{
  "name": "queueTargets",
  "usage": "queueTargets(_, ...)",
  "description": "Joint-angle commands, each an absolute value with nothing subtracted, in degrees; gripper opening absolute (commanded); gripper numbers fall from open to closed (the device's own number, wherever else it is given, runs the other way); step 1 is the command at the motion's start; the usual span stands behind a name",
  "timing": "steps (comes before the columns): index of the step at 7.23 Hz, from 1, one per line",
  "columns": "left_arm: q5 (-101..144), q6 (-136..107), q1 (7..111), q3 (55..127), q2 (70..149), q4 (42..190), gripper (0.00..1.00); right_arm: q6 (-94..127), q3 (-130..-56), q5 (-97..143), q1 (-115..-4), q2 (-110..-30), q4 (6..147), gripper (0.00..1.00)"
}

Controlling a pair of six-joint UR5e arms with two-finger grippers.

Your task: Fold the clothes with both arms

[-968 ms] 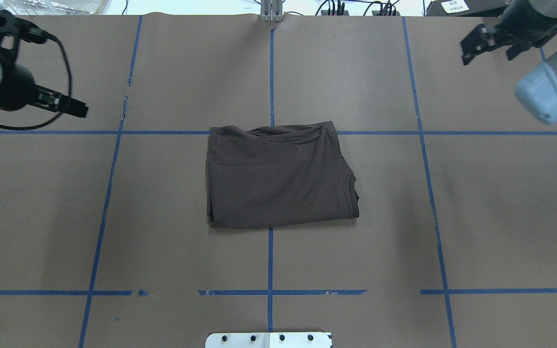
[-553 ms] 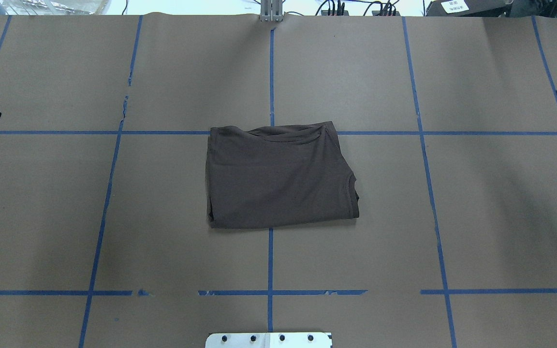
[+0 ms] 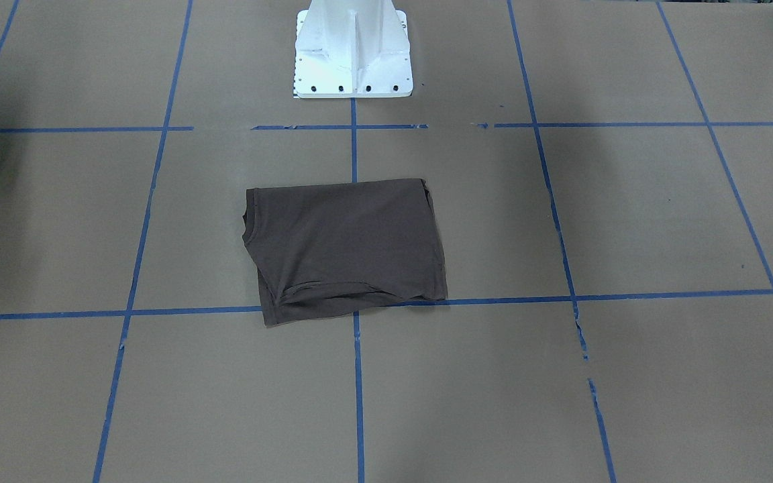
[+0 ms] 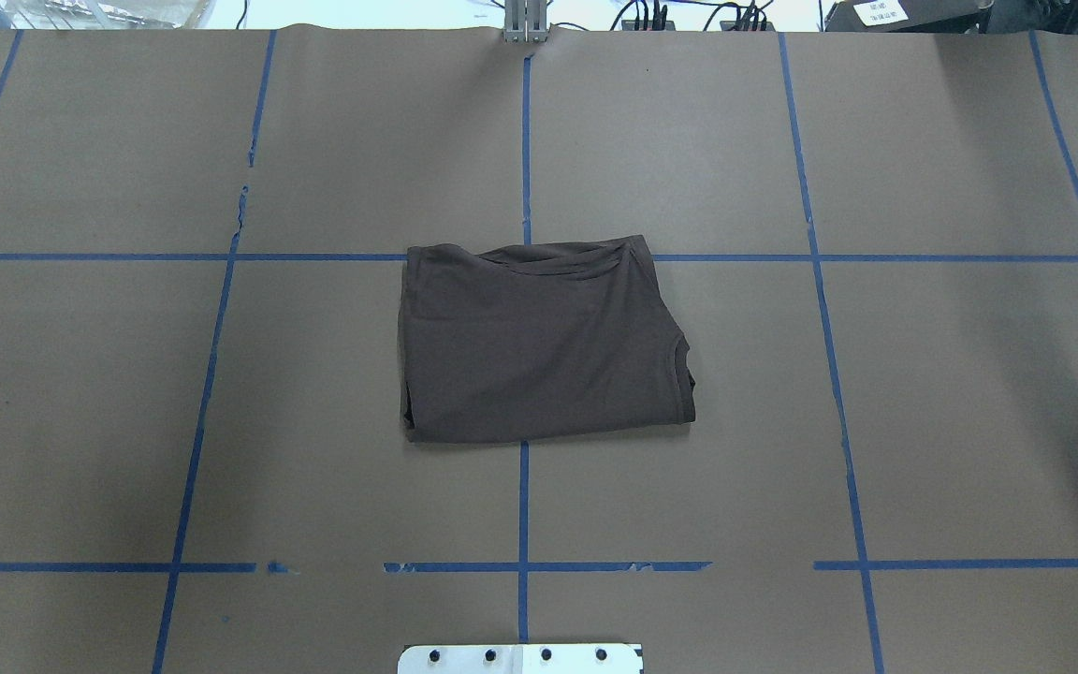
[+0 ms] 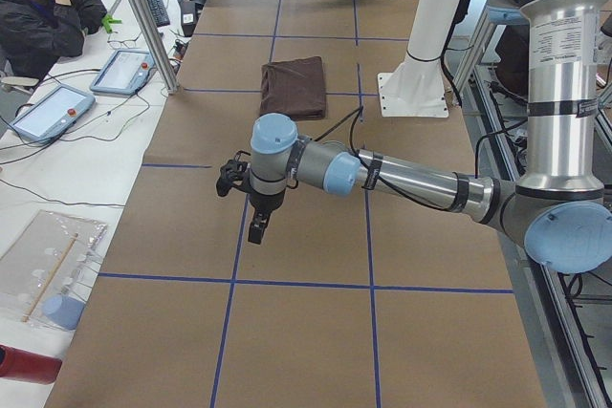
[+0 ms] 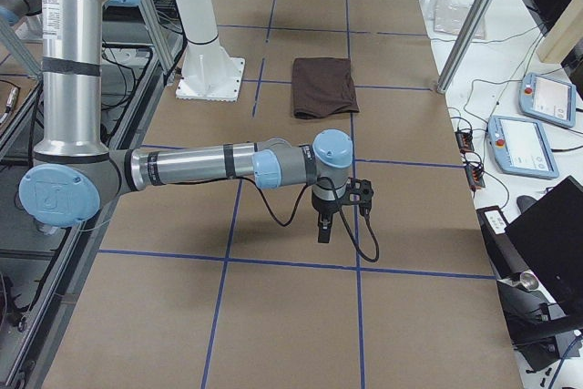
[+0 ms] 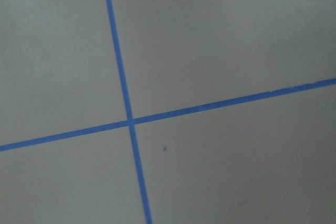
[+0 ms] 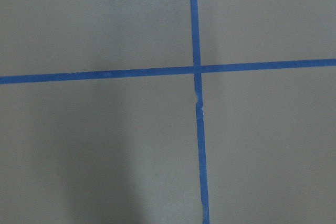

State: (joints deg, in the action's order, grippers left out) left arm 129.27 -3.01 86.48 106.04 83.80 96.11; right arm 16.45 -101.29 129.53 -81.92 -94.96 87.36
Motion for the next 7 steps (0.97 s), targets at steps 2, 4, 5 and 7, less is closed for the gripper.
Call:
queueTargets(2, 131.4, 4.6, 92.9, 105.2, 76.7, 95.4, 1.0, 16.6, -101.4, 129.9, -82.4, -97.1, 86.8, 1.0)
queueTargets(4, 130.9, 4.2, 92.6, 104.9, 76.5, 96.0, 1.0, 16.8, -101.4, 129.9, -82.4, -97.4, 86.8, 1.0)
queueTargets(5, 131.3, 4.3, 92.5, 105.1, 76.5, 96.2, 1.0, 16.8, -101.4, 129.8, -82.4, -97.4, 86.8, 1.0)
queueTargets(7, 131.1, 4.2, 92.5, 105.3, 76.6, 96.2, 1.0, 16.8, -101.5, 129.7, -82.4, -97.5, 86.8, 1.0)
